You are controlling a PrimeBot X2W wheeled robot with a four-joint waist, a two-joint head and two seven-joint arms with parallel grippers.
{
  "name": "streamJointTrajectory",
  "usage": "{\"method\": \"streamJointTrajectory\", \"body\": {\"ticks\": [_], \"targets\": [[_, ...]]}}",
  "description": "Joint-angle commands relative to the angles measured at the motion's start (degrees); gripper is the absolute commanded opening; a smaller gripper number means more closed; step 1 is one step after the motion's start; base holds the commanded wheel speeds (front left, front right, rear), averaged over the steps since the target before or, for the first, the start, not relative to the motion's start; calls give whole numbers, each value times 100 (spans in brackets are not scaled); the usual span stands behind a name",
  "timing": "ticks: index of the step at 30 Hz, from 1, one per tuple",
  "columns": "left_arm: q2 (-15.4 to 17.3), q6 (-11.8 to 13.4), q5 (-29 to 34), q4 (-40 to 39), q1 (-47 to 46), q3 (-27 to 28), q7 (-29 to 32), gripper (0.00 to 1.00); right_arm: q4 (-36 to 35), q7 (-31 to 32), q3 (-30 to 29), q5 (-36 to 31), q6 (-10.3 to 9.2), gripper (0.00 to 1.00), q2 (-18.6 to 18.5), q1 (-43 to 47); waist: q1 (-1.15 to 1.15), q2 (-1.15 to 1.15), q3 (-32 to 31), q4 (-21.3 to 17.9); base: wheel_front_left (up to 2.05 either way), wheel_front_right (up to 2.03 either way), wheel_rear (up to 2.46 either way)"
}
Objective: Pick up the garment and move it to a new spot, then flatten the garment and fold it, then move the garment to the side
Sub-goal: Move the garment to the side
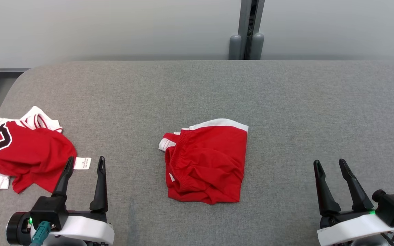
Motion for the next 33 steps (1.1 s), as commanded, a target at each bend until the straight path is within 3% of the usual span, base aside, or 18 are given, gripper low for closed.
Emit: {"method": "streamJointTrajectory", "body": {"ticks": [1,18,29,30,32,33], "targets": [[27,5,-10,-31,-91,-22,16,100,54,51,-20,91,13,100,-25,-59,0,0,35,57,0,0,0],[-347,-254,11,354,-783,-603,-188,100,1297,758,750,765,13,100,-476,-1145,0,0,522,1106,0,0,0],[-559,-398,-80,822,-1097,-827,-371,100,2130,1453,1534,1670,13,100,-448,-1658,0,0,688,1502,0,0,0],[-563,-403,-83,849,-1109,-821,-378,100,2135,1491,1607,1764,13,77,-441,-1666,0,0,694,1498,0,0,0],[-580,-407,-90,898,-1129,-809,-385,100,2149,1575,1721,1880,13,0,-514,-1676,0,0,705,1482,0,0,0],[-585,-411,-92,911,-1149,-800,-387,100,2130,1611,1789,1919,13,0,-548,-1673,0,0,713,1464,0,0,0]]}}
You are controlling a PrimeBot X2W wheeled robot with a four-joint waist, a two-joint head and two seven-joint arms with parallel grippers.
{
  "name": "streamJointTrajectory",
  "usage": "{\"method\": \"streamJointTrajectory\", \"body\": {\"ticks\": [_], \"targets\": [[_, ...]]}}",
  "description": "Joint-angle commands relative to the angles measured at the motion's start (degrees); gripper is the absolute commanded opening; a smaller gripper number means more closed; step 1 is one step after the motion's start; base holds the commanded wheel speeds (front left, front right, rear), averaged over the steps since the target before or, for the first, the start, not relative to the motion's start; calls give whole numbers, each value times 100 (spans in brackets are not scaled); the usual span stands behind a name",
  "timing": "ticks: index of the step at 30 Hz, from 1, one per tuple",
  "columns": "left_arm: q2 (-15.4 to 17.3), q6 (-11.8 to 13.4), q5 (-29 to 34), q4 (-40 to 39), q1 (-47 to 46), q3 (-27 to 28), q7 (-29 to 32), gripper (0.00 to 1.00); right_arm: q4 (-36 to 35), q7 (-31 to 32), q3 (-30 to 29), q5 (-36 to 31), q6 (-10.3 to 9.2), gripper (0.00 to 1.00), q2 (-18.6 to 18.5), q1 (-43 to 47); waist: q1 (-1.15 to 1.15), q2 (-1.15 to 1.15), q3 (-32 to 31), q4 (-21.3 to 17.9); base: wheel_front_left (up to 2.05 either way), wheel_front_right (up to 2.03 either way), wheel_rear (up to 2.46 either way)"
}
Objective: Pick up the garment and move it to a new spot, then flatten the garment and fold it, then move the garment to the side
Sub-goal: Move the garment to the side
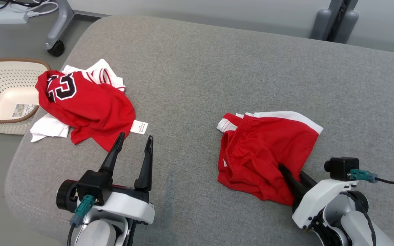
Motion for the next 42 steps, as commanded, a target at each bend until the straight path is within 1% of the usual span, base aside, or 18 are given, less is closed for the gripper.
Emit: {"method": "streamJointTrajectory", "body": {"ticks": [1,6,9,12,16,19,22,23,24,25,26,28,29,30,31,32,36,42], "targets": [[3,-17,-37,17,-119,27,-29,100,50,71,77,52,12,0,-82,86,0,0,13,-32,0,0,0],[-2,-61,-11,10,-169,87,-35,100,-290,95,181,92,6,0,-427,228,0,0,76,-230,0,0,0],[14,-110,17,-39,-213,142,-36,100,-562,136,157,-40,6,0,-679,349,0,0,146,-411,0,0,0],[54,-143,62,-79,-242,207,-34,100,-862,197,24,-200,6,0,-930,482,0,0,241,-653,0,0,0],[108,-157,109,-173,-290,302,-33,100,-1260,267,-232,-484,7,0,-1205,660,0,0,406,-1073,0,0,0],[180,-173,163,-236,-338,365,-33,100,-1474,327,-410,-688,7,0,-1294,741,0,0,566,-1476,0,0,0],[272,-205,224,-299,-448,390,-34,100,-1614,349,-532,-841,7,0,-1281,741,0,0,728,-1884,0,0,0],[272,-205,224,-299,-448,390,-34,100,-1614,349,-532,-841,7,0,-1281,741,0,0,728,-1884,0,0,0],[347,-219,265,-326,-516,388,-33,100,-1661,331,-551,-853,7,0,-1215,693,0,0,845,-2151,0,0,0],[347,-219,265,-326,-516,388,-33,100,-1661,331,-551,-853,7,0,-1215,693,0,0,845,-2151,0,0,0],[376,-232,290,-344,-563,379,-31,100,-1675,290,-558,-918,7,0,-1222,659,0,0,896,-2267,0,0,0],[451,-245,344,-403,-671,366,11,100,-1675,230,-541,-903,7,0,-1154,591,0,0,1012,-2503,0,0,0],[530,-260,378,-474,-770,360,75,100,-1642,165,-513,-923,7,0,-1139,482,0,0,1130,-2712,0,0,0],[530,-260,378,-474,-770,360,75,100,-1642,165,-513,-923,7,0,-1139,482,0,0,1130,-2712,0,0,0],[583,-284,411,-555,-873,337,150,100,-1589,61,-500,-968,7,0,-1161,315,0,0,1255,-2874,0,0,0],[617,-292,426,-606,-925,331,179,100,-1540,34,-489,-985,7,0,-1182,210,0,0,1328,-2949,0,0,0],[711,-329,495,-783,-1149,275,324,100,-1196,-207,-548,-1208,7,0,-1382,-410,0,0,1597,-3156,0,0,0],[744,-437,601,-972,-1501,83,503,100,-213,-524,-593,-1643,7,0,-1718,-1492,0,0,1994,-3199,0,0,0]]}}
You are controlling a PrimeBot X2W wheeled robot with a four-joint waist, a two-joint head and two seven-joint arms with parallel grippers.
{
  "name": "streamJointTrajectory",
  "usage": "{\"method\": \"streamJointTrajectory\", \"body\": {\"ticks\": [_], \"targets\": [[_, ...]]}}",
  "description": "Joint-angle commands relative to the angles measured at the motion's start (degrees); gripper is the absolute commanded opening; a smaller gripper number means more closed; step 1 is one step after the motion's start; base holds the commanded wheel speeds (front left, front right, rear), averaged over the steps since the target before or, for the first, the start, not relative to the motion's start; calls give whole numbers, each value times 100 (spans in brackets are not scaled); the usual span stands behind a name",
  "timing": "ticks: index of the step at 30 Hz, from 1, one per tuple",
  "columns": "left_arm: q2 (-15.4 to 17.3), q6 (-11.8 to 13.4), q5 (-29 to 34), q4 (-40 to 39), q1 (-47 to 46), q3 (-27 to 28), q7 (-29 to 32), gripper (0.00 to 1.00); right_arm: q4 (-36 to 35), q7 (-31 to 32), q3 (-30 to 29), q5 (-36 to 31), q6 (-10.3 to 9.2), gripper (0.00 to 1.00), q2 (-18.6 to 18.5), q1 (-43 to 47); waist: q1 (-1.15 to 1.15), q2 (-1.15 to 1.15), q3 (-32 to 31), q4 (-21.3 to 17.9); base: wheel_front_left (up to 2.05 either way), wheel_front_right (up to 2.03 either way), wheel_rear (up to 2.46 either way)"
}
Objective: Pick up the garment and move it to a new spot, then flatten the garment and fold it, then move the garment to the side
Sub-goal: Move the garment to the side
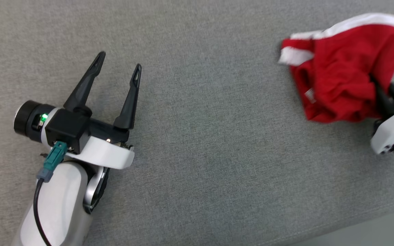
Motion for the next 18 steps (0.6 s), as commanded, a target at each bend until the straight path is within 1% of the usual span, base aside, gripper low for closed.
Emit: {"method": "streamJointTrajectory", "body": {"ticks": [1,5,11,12,13,14,15,18], "targets": [[10,-41,50,-42,-159,-39,29,100,268,-90,11,-118,-1,0,-117,-229,0,0,246,-50,0,0,0],[-28,-75,81,-72,-344,-147,46,100,990,-236,29,-461,-1,0,-396,-722,0,0,415,33,0,0,0],[-52,-83,93,-46,-468,-233,-11,100,1724,-467,53,-750,-1,0,-431,-1174,0,0,546,89,0,0,0],[-54,-80,87,-29,-480,-241,-10,100,1840,-495,52,-803,-1,35,-461,-1243,0,0,559,97,0,0,0],[-57,-78,79,-14,-492,-251,-19,100,1927,-575,23,-828,-1,52,-476,-1313,0,0,573,105,0,0,0],[-53,-76,72,2,-499,-256,-31,100,2050,-624,-31,-902,-1,98,-493,-1385,0,0,586,111,0,0,0],[-51,-78,64,14,-504,-262,-42,100,2152,-681,-89,-970,-1,100,-486,-1433,0,0,597,119,0,0,0],[-55,-77,39,63,-517,-274,-57,100,2435,-838,-302,-1139,-1,100,-460,-1580,0,0,611,146,0,0,0]]}}
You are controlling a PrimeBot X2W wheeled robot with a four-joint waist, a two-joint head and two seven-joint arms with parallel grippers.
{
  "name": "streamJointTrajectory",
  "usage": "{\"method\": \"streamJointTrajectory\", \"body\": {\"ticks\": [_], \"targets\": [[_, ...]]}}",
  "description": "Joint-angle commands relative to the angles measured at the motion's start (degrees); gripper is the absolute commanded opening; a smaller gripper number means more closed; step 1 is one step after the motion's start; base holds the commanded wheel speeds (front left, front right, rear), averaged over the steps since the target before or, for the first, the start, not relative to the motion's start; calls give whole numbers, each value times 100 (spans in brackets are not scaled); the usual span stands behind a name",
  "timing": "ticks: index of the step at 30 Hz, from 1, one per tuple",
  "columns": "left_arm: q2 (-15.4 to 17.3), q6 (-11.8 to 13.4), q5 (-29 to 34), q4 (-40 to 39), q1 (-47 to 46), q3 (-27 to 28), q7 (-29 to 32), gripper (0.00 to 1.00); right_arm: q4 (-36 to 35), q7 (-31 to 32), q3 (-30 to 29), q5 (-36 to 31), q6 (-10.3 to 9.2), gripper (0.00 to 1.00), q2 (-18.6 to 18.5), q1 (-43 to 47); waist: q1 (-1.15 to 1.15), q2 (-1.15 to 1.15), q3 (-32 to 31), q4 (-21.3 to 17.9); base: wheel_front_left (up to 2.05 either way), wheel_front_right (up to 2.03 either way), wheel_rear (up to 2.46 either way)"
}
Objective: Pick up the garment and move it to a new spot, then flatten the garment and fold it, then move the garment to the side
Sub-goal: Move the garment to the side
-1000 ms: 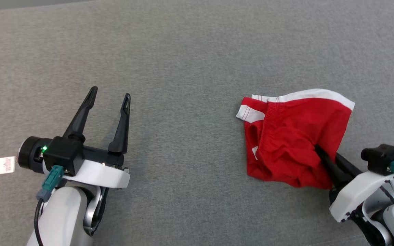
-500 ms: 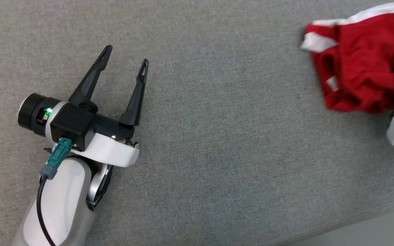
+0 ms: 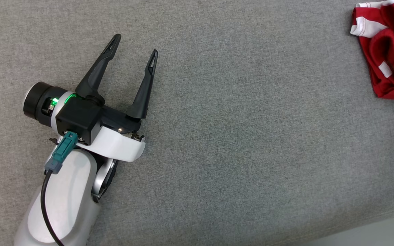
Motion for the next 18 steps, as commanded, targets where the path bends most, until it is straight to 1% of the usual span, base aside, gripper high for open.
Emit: {"method": "streamJointTrajectory", "body": {"ticks": [1,6,8,9,10,12,14,18], "targets": [[23,-3,-19,64,-61,-1,-26,100,136,-86,-78,-75,-1,100,22,-84,0,0,-8,20,0,0,0],[-30,32,-86,192,-15,-16,-130,100,373,-237,-477,-230,-1,100,102,-44,0,0,-173,80,0,0,0],[-42,38,-119,267,59,-8,-170,100,253,-313,-699,-200,-1,100,184,99,0,0,-327,113,0,0,0],[-42,38,-119,267,59,-8,-170,100,253,-313,-699,-200,-1,100,184,99,0,0,-327,113,0,0,0],[-43,54,-139,302,100,2,-192,100,96,-344,-783,-178,-1,100,276,196,0,0,-403,129,0,0,0],[-34,79,-173,368,205,25,-223,100,-383,-367,-887,-147,-1,100,473,452,0,0,-591,159,0,0,0],[6,136,-208,409,303,77,-255,100,-1127,-371,-1060,-102,-1,100,687,808,0,0,-760,199,0,0,0],[50,229,-290,451,526,200,-303,100,-2553,-364,-1298,21,-1,100,1328,1756,0,0,-1062,340,0,0,0]]}}
